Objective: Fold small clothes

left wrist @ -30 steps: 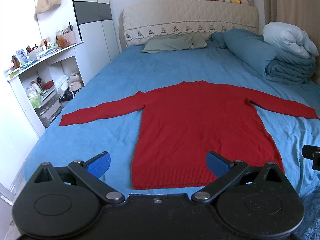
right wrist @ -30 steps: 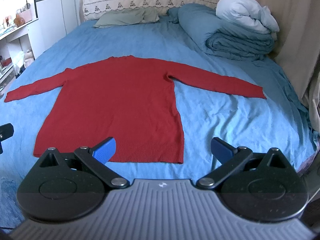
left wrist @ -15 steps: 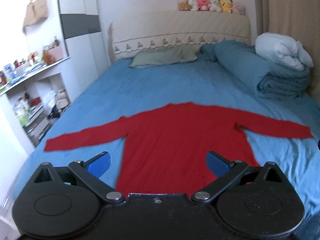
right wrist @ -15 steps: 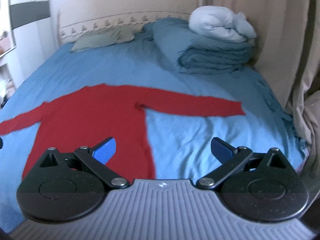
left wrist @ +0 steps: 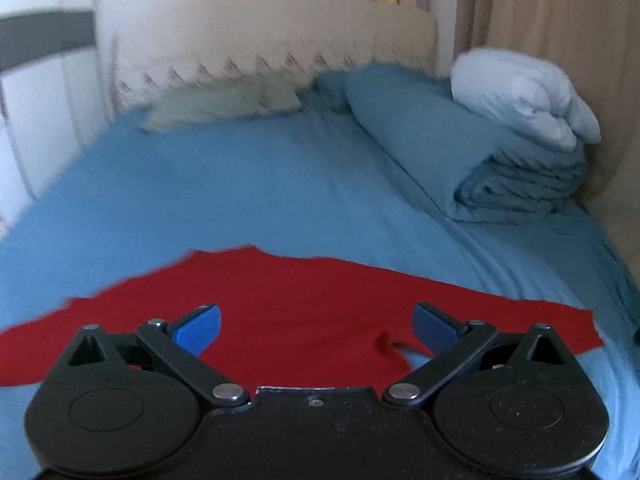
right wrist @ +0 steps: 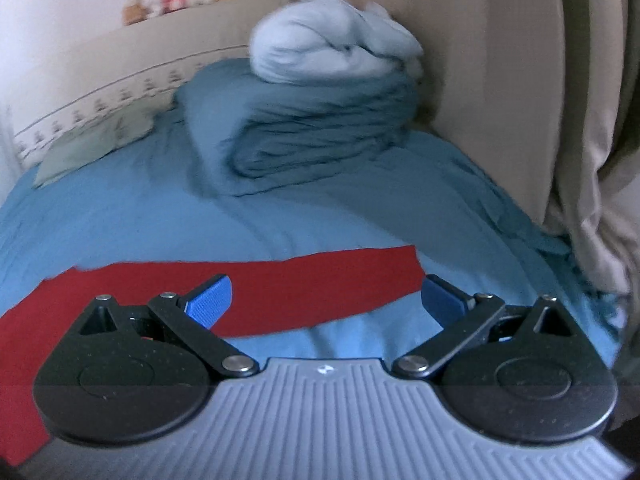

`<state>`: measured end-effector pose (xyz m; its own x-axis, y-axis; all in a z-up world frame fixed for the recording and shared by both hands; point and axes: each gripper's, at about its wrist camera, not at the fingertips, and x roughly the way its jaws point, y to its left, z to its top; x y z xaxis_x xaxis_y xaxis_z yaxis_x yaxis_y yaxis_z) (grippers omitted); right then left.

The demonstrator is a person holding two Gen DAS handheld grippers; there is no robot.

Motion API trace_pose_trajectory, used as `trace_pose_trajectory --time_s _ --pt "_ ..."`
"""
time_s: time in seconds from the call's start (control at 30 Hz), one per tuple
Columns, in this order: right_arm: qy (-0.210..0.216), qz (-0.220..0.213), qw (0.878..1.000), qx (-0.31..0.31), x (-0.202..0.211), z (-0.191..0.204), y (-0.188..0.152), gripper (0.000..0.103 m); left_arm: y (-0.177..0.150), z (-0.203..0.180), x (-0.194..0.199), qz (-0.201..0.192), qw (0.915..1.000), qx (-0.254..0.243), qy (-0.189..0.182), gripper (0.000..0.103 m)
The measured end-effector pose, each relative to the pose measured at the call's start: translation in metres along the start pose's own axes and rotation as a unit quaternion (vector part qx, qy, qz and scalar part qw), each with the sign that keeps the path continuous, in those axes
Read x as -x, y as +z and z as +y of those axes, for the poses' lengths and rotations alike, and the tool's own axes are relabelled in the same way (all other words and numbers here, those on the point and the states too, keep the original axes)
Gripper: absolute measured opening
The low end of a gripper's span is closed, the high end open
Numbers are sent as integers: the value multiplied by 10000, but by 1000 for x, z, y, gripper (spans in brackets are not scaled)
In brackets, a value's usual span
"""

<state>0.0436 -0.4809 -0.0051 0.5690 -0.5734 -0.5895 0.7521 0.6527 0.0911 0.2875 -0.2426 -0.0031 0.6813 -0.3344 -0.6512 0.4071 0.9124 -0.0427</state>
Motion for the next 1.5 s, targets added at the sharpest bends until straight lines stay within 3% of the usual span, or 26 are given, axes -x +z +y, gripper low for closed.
trace_pose_trajectory --time_s 0.17,0.3,0.37,0.53,0.63,0.7,0.8,0.93,1.1,1.27,1.4,1.5 --pt "-122 391 9973 -606 -100 -41 -23 103 5 -26 -103 545 9983 -111 -175 103" --pt "-203 571 9928 -1035 -154 -67 -46 101 -6 -35 -167 931 9954 -139 -164 103" --pt "-211 597 9906 -1210 -174 -78 -53 91 -12 -40 -189 1027 9945 -156 -106 101" --pt "-141 414 9853 -1654 -203 -93 -59 78 -21 -49 -213 1078 9939 -248 -29 97" --pt "-227 362 9816 -1862 -214 -97 -58 56 -26 -50 -225 1074 9935 -354 130 93" --pt "-337 367 9795 -1950 -218 -100 -57 36 -26 -54 -237 1054 9934 -399 212 93" --pt "-332 360 9810 -1877 -219 -98 -51 22 -29 -58 -247 1069 9929 -410 307 94" --pt "-105 237 9860 -1644 -208 -81 -33 21 -28 -61 -260 1125 9914 -508 435 99" --pt "356 -19 9913 -1264 -184 -26 8 20 -15 -45 -251 1266 9913 -274 248 98" --pt "1261 -399 9873 -877 -155 74 54 20 8 20 -194 712 9963 -218 430 101" --pt "2359 -562 9690 -477 -129 194 71 20 17 103 -144 450 9963 -33 727 103" --pt "3234 -421 9453 -109 -115 296 53 20 9 164 -116 315 9924 -22 1186 103"
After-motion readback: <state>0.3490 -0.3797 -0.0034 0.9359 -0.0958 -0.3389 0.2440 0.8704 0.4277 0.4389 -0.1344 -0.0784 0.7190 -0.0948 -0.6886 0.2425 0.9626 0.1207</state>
